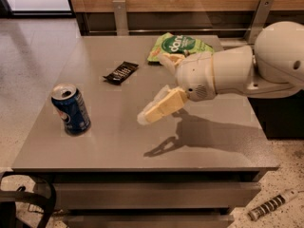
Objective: Pick pepsi can
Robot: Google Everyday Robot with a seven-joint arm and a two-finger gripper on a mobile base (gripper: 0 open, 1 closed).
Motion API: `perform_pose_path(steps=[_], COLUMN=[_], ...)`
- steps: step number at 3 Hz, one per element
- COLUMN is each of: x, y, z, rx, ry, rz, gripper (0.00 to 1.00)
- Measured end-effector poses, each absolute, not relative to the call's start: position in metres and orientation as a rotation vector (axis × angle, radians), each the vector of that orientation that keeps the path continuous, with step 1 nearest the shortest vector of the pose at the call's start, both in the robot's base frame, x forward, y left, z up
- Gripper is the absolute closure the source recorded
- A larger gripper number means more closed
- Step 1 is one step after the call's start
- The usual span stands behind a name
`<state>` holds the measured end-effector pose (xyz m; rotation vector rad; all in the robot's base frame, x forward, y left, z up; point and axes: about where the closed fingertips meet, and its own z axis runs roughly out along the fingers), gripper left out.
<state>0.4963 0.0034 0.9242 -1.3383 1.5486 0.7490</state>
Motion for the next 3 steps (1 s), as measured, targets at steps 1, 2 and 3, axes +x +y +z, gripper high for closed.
perform_pose_path(steps=[1,2,3], x=[0.511,0.516,0.511], y=[0.037,0.074,0.105], z=[0.914,0.912,0.91], rx=[-1.311,-1.307,-1.325], ry=[1.47,1.409,1.393], rz=[0.824,0.853,0.845], gripper=[0.0,0.0,0.0])
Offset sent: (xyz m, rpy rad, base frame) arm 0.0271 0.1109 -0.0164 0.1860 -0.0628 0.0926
